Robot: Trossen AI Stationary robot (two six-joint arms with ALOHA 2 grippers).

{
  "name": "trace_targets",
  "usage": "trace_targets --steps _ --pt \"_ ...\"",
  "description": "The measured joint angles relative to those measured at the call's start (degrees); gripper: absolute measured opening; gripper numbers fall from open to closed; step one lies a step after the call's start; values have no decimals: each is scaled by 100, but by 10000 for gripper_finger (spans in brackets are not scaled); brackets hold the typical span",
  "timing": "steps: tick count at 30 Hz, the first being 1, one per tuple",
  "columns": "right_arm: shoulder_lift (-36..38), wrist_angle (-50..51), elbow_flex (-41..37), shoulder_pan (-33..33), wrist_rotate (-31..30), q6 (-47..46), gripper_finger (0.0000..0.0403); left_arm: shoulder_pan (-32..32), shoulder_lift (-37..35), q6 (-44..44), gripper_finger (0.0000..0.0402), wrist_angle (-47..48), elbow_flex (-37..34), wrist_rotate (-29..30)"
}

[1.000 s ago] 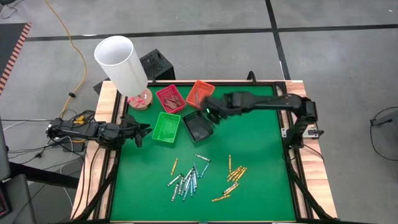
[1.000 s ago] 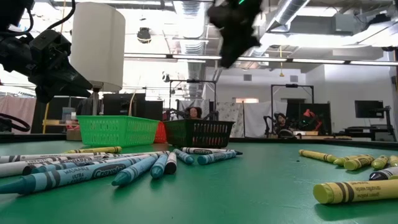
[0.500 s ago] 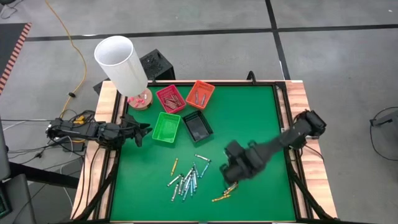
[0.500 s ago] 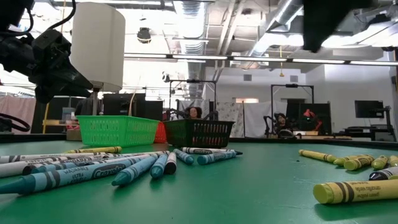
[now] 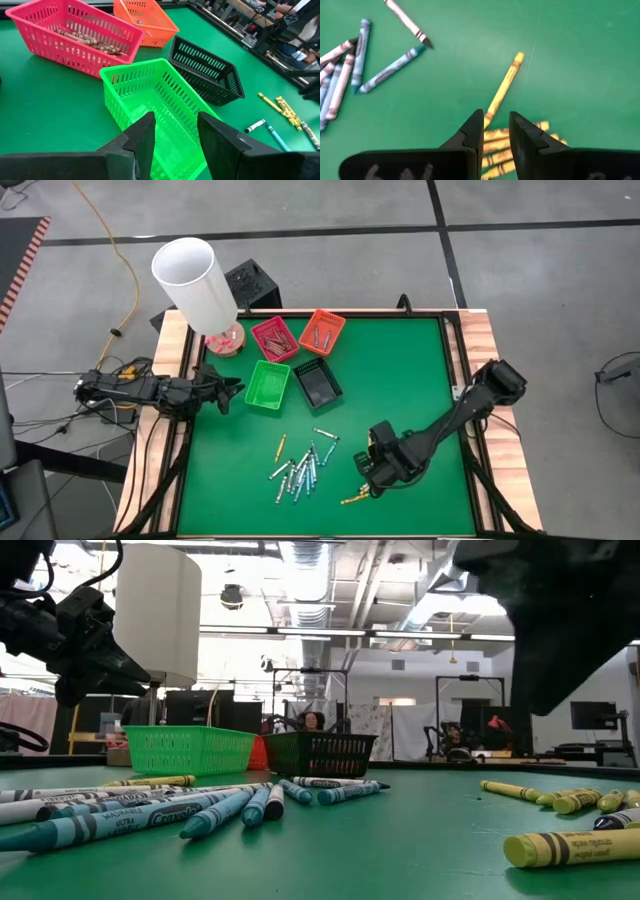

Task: Sort crayons
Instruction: Put the yellow crayon into the green bin

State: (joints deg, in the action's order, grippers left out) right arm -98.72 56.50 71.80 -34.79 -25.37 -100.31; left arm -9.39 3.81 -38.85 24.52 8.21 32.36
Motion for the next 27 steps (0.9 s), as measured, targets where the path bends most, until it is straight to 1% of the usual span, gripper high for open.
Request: trace_targets --steps 14,27 --pt "5 -299 -254 610 252 425 87 -1 0 0 137 -1 0 180" --pt "5 -267 -270 720 254 486 87 -2 0 42 137 3 0 216"
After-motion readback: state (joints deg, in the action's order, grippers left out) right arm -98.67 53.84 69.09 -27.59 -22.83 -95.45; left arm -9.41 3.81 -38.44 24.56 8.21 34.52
